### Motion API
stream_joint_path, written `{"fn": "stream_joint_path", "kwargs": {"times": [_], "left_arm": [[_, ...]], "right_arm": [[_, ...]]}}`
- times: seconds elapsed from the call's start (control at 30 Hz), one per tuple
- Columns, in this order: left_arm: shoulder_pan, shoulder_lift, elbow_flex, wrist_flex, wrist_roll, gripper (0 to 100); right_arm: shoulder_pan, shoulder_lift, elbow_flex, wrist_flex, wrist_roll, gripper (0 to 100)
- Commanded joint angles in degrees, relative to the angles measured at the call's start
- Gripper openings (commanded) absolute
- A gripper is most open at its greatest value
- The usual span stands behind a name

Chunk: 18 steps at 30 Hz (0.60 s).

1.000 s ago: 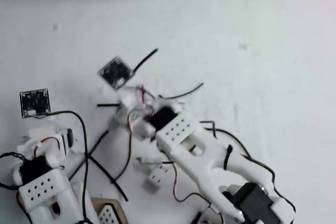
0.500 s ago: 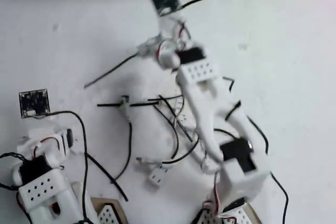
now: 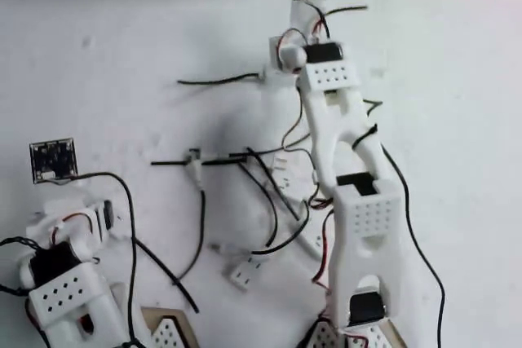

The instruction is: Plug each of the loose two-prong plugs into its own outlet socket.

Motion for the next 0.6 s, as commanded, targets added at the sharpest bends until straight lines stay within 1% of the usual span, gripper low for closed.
{"fn": "stream_joint_path", "kwargs": {"times": [0.0,0.13,0.4,0.47,0.57], "left_arm": [[-0.04,-0.66,0.35,-1.41,-0.62,26],[-0.04,-0.66,1.93,-4.22,-0.62,26],[-0.04,-0.66,2.11,-4.31,-0.62,26],[-0.04,-0.66,2.11,-4.31,-0.62,26],[-0.04,-0.66,2.20,-4.31,-0.62,26]], "right_arm": [[-1.63,-4.18,-8.09,14.37,-1.14,25.7],[-3.12,-6.55,-12.22,26.42,-1.14,25.7],[-5.58,-11.56,-13.10,41.98,-0.88,25.7],[-6.46,-13.67,-11.60,42.95,1.32,25.1],[-6.73,-18.42,-5.36,42.86,5.01,18.7]]}}
